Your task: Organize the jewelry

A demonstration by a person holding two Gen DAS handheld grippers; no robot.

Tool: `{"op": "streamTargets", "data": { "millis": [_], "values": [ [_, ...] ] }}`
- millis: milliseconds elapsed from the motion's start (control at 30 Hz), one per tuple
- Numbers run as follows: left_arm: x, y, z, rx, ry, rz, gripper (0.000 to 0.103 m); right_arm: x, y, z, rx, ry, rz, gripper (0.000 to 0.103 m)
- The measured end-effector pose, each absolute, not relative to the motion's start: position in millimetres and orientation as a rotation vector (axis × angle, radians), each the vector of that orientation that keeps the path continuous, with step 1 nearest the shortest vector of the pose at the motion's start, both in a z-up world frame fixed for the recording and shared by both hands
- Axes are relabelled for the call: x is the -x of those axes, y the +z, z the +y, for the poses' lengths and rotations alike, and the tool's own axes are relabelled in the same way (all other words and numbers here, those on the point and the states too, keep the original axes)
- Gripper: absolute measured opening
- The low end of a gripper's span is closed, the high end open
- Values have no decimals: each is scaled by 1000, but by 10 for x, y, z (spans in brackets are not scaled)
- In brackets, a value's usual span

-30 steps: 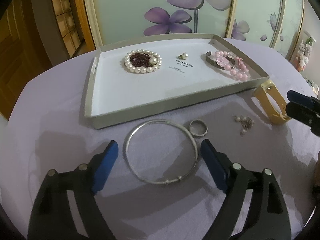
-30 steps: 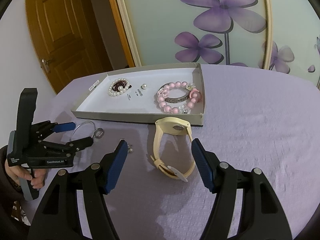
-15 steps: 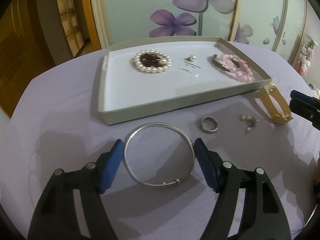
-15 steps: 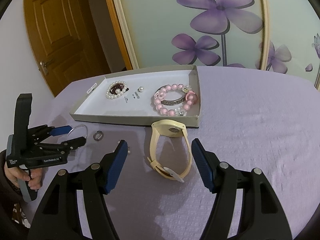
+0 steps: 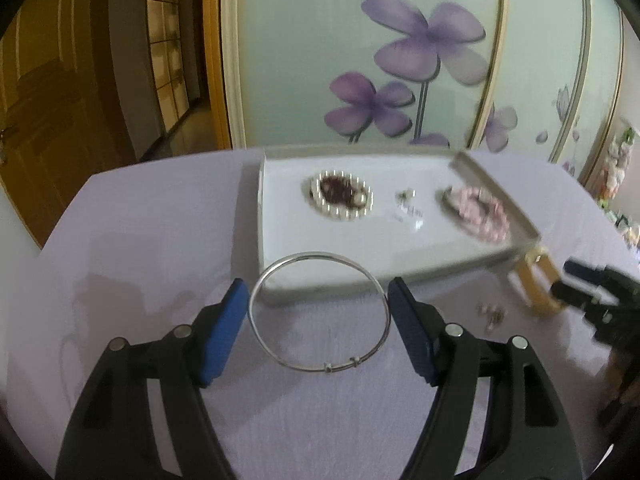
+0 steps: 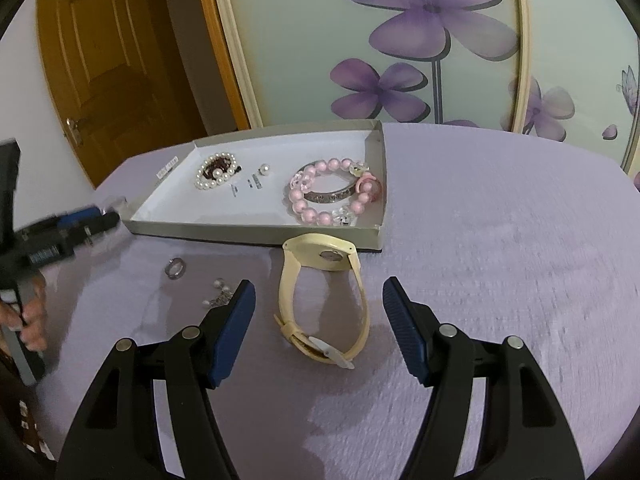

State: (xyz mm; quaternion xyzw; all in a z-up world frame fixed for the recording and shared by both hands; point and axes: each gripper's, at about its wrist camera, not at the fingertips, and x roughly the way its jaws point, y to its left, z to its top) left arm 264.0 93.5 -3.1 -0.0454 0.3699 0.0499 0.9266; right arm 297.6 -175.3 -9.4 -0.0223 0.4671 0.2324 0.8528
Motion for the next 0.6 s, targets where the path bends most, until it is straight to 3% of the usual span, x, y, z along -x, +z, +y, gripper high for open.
{"op": "streamTargets", "data": {
  "millis": [467, 533, 600],
  "values": [
    [-2702, 172, 901, 117, 89, 686, 71, -3098, -291, -1552, 125, 470, 1062, 67],
    [-2704, 187, 902, 116, 88, 680, 71, -3102, -315, -1532, 131, 468, 1074, 61],
    [-2706, 197, 905, 119, 88, 675, 71, -3098, -314, -1536, 129, 468, 1074, 48]
  ]
}}
